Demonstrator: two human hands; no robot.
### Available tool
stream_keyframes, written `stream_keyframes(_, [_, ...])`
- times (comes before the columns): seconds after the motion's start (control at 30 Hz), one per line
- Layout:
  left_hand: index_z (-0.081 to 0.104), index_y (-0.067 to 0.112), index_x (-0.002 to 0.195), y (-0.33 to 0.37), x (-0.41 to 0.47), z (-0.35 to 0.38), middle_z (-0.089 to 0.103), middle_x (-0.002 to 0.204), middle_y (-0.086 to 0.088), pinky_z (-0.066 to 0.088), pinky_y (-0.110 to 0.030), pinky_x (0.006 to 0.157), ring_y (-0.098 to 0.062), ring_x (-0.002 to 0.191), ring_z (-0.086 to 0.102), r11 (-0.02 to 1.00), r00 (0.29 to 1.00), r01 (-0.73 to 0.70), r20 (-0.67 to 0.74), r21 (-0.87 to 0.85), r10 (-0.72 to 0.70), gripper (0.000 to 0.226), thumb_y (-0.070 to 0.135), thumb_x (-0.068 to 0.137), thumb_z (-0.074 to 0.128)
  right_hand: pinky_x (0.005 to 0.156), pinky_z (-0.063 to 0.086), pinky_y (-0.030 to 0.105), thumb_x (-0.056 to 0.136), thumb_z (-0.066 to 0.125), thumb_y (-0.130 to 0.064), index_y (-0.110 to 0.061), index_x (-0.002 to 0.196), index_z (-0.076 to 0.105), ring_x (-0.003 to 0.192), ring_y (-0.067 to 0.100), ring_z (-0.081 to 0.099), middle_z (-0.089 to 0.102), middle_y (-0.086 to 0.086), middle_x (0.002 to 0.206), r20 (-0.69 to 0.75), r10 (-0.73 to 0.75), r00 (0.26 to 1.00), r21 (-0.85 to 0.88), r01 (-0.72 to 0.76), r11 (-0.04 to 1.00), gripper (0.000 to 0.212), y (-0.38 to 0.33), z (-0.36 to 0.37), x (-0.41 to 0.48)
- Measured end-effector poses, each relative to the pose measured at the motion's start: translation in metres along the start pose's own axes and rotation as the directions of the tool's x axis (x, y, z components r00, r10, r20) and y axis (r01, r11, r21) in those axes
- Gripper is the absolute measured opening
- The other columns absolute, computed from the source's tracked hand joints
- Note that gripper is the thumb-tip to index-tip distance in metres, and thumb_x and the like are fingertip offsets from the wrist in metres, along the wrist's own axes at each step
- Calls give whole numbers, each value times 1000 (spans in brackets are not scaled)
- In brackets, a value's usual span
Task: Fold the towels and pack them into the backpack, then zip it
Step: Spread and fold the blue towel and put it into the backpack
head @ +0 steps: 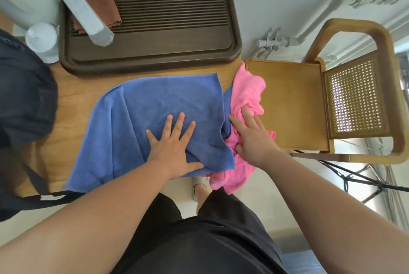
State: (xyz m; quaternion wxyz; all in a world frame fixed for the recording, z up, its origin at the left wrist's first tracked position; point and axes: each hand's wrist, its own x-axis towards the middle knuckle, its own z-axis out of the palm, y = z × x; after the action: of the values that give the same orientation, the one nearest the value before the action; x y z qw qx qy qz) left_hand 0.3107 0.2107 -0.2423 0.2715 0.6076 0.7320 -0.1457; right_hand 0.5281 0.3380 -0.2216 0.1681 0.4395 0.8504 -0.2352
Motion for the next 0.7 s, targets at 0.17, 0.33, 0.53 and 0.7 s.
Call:
stream_keyframes(0.17, [-28, 36, 151, -2, -1, 2, -43, 156, 0, 3, -80, 107, -32, 146, -34, 1000, 1000, -17, -24, 20, 18, 117, 97, 69, 29, 115, 11, 69, 81, 56, -46, -37, 158, 9, 150, 47, -1, -2, 11, 167, -55, 101, 993, -177, -110, 978, 90, -13, -9, -6])
stream_keyframes(0.33, [-25, 32, 154, -9, -16, 8, -37, 159, -4, 3, -75, 113, -33, 149, -27, 999, 983, 15, -184, 34, -8, 115, 94, 73, 30, 114, 7, 66, 79, 66, -50, -33, 135, 56, 146, 45, 22, 36, 15, 154, -394, -162, 904, -243, 67, 968, 59, -45, 3, -13])
stream_keyframes(0.53, [-11, 25, 158, -42, -43, 18, -25, 164, -8, 2, -70, 116, -34, 151, -21, 981, 962, 195, -192, -7, -193, 102, 83, 84, 28, 117, -11, 64, 95, 29, -68, -40, 157, -5, 152, 35, -16, -15, 4, 167, 92, -123, 988, -413, 151, 898, 76, -52, 32, -12])
stream_keyframes(0.7, [2, 24, 160, -82, -71, 11, -11, 167, -9, 5, -64, 119, -33, 153, -9, 949, 918, 313, -242, -45, -314, 91, 74, 90, 34, 117, -3, 67, 89, 11, -78, -39, 156, -15, 151, 34, -21, -25, 2, 165, 144, -144, 979, -424, 192, 885, 81, -43, 36, -9])
